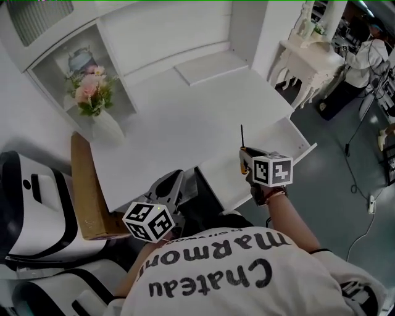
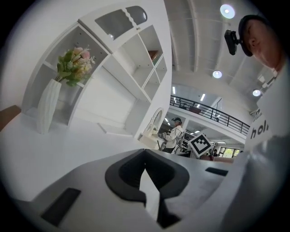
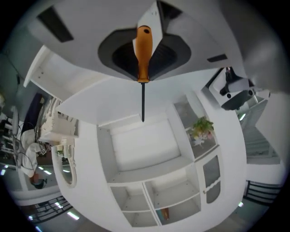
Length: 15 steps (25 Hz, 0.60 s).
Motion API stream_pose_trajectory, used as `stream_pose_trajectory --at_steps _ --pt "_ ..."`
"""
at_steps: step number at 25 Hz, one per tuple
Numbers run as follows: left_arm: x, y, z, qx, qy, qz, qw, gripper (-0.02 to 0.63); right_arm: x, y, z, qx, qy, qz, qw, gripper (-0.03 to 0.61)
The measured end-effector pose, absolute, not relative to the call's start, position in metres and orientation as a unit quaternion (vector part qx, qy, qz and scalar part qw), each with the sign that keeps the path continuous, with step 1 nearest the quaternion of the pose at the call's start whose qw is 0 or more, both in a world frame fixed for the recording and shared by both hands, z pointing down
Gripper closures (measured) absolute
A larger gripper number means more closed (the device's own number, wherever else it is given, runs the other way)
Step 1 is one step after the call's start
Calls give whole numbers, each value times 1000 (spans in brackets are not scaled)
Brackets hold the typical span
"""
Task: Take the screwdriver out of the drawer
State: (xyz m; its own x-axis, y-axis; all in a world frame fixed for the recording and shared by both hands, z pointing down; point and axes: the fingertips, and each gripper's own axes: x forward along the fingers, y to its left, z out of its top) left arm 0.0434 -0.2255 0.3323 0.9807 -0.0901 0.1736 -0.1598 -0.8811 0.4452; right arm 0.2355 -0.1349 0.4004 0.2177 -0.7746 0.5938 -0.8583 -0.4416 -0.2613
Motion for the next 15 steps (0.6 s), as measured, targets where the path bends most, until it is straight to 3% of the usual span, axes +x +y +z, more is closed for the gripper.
stream_pose_trajectory --at_steps 8,15 --pt "35 -221 311 973 -41 64 217 591 215 -146 299 795 -562 217 -76 494" --pt "27 -220 304 972 -40 52 227 591 186 -138 255 789 -582 164 -103 493"
